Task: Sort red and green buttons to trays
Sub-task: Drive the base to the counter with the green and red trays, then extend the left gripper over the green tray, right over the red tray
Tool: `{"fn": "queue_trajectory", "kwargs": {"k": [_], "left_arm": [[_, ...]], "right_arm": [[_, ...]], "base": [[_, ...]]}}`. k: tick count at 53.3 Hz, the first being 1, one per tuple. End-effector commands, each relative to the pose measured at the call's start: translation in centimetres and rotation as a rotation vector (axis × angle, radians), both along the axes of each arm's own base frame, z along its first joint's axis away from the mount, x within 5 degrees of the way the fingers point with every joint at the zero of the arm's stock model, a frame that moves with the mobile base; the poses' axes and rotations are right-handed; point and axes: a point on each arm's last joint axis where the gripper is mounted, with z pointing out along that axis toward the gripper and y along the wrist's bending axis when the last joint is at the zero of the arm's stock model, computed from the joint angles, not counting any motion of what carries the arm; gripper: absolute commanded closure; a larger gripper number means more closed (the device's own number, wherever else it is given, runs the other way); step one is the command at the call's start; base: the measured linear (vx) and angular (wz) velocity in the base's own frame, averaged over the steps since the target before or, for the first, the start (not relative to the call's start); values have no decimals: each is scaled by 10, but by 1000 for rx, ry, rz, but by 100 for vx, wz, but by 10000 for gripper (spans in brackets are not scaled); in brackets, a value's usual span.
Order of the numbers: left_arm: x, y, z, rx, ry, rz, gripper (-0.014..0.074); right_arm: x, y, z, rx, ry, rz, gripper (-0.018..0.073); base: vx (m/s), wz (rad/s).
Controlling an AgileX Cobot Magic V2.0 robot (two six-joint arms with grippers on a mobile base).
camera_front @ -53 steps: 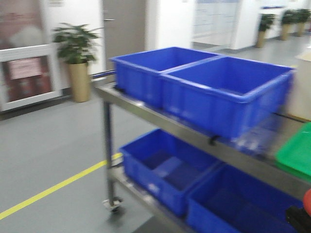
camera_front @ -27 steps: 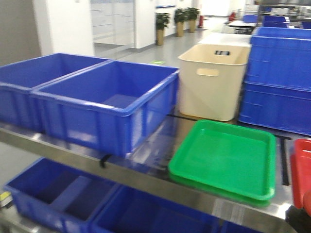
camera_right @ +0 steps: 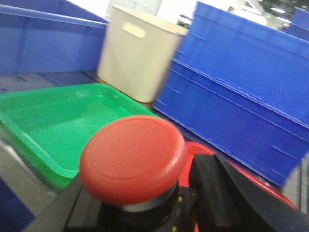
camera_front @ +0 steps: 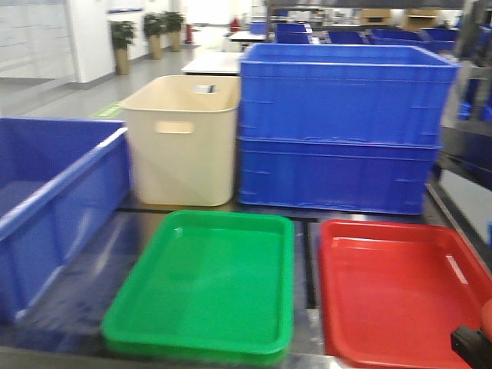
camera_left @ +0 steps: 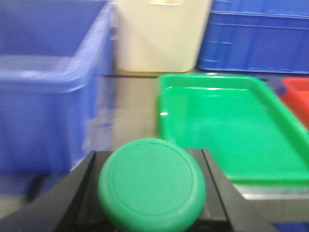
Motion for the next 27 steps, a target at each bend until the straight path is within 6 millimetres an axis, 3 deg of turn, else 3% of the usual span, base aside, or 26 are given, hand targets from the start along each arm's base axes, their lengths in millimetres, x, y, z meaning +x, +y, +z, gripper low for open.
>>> {"fn": "queue_trajectory", "kwargs": {"k": [1, 10, 27], "left_arm": [[2, -2, 16, -25, -107, -16, 596], [2, -2, 16, -25, -107, -16, 596], [2, -2, 16, -25, -107, -16, 596]], "right_arm": [[1, -3, 12, -1, -37, -30, 570], [1, -2, 12, -1, -37, -27, 570], [1, -2, 12, -1, -37, -27, 570]], "base": [[17, -58], [11, -39], [1, -4]]}}
